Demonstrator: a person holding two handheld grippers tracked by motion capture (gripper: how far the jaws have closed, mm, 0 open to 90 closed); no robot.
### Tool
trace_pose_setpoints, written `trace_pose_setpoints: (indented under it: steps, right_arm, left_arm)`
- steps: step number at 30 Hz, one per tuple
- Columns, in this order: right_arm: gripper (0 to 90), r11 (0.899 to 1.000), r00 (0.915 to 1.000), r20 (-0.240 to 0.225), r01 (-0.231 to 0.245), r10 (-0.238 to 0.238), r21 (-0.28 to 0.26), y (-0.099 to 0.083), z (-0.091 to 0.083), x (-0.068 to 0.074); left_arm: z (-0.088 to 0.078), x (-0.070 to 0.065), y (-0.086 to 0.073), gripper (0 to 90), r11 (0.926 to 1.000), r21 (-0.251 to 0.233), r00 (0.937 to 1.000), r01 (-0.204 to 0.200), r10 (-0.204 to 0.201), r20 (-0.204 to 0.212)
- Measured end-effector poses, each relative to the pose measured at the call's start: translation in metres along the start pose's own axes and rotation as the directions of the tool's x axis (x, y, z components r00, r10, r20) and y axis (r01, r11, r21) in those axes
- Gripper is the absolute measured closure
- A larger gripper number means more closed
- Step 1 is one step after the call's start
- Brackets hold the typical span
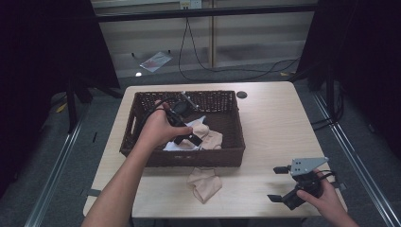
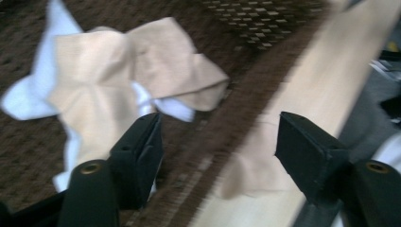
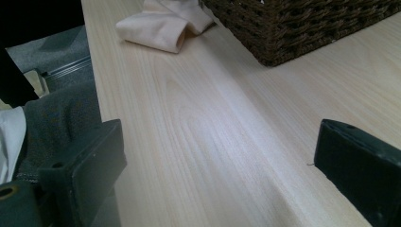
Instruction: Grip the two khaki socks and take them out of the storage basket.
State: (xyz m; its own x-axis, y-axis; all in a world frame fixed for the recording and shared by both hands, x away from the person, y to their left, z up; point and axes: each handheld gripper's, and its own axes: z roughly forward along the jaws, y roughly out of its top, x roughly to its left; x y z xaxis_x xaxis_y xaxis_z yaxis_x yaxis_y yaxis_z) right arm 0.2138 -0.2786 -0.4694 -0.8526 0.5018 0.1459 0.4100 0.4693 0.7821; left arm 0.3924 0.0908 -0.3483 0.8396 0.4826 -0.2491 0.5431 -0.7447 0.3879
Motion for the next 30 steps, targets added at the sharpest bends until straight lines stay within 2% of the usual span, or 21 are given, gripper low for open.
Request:
trace_pose_setpoints:
  steps: [4,11,14,22,25,30]
  right_arm:
    - [2.7,1.0,1.0,-0.001,0.0,0.0,-0.001,0.0,0.0,0.0]
    - [2.7,1.0,1.0,-0.001,0.0,0.0,-0.001,0.0,0.0,0.0]
    - [2.7,1.0,1.0,0.0,-0.001,0.001,-0.002,0.0,0.0,0.0]
    - [2.7,1.0,1.0,-0.001,-0.003,0.003,-0.004,0.0,0.0,0.0]
    - [2.7,1.0,1.0,-0.002,-0.001,0.001,-0.004,0.0,-0.001,0.0]
    - [2.7,1.0,1.0,-0.001,-0.002,0.002,-0.004,0.0,0.0,0.0]
  left_arm:
    - [0.01,0.014,-0.001,30.4,0.9995,0.007,0.9993,0.03,-0.03,-0.023]
    - [0.025,0.029,-0.001,29.6,0.9968,0.005,0.9959,0.079,-0.079,-0.043]
    - [0.028,0.034,0.0,30.1,0.9954,0.012,0.9942,0.095,-0.094,-0.051]
    - [0.042,0.047,0.0,29.8,0.9906,-0.007,0.9879,0.136,-0.137,-0.074]
    - [0.047,0.05,0.0,31.2,0.9901,0.001,0.9871,0.14,-0.14,-0.078]
    - [0.054,0.055,-0.001,36.4,0.9869,-0.017,0.9827,0.161,-0.161,-0.091]
